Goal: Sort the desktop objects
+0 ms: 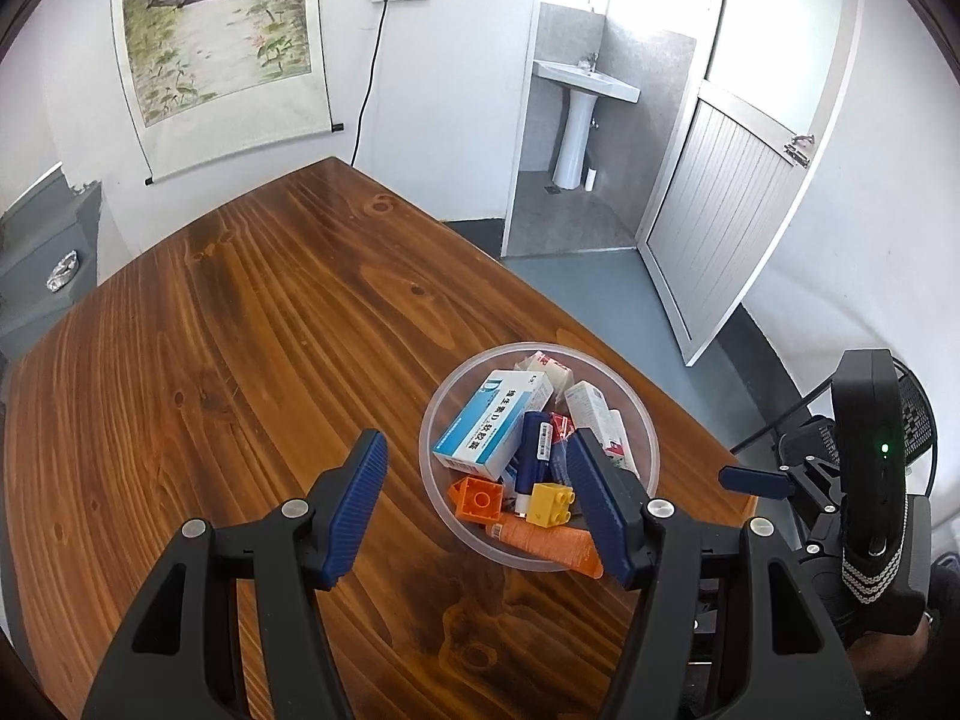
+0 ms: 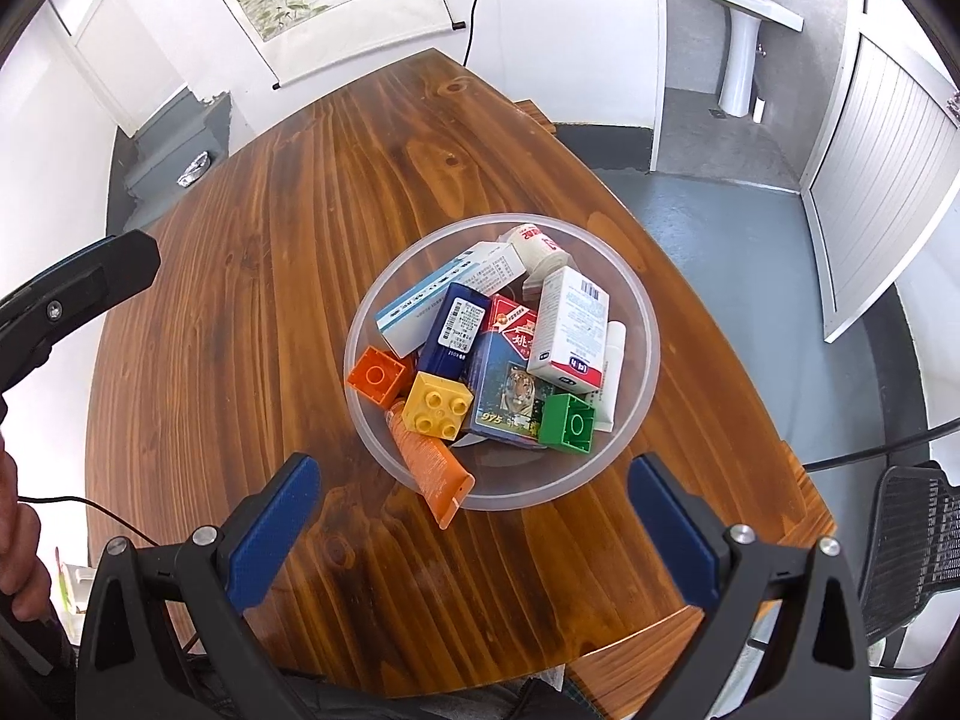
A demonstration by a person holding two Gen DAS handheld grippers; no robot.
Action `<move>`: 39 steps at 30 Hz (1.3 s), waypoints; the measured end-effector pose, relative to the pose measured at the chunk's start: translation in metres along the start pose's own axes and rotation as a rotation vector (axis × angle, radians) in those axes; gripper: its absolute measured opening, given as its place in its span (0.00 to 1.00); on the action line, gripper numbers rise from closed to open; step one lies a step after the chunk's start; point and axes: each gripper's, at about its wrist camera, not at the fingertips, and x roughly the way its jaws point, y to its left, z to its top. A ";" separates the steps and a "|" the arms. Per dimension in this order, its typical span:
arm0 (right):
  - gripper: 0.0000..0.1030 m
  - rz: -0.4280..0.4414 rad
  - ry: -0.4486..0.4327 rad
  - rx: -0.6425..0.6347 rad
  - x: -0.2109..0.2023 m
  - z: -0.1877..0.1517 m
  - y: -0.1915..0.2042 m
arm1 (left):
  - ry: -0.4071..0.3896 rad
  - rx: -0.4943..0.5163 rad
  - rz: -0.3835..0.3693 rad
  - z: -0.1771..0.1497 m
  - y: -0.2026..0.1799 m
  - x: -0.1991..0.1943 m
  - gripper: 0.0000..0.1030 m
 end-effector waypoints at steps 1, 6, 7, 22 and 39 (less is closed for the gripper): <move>1.00 -0.002 0.001 -0.004 0.001 -0.001 0.001 | 0.007 -0.004 -0.003 0.000 0.001 0.002 0.64; 1.00 -0.006 0.001 -0.019 0.002 -0.004 0.002 | 0.030 -0.018 0.003 -0.004 0.002 0.007 0.64; 1.00 -0.006 0.000 -0.019 0.002 -0.004 0.002 | 0.031 -0.019 0.006 -0.005 0.001 0.008 0.64; 1.00 -0.112 -0.059 -0.114 -0.005 -0.004 0.010 | 0.025 0.024 0.229 -0.002 -0.004 0.016 0.64; 1.00 -0.098 -0.031 -0.089 0.003 -0.006 0.002 | 0.193 -0.067 0.078 -0.013 0.003 0.053 0.84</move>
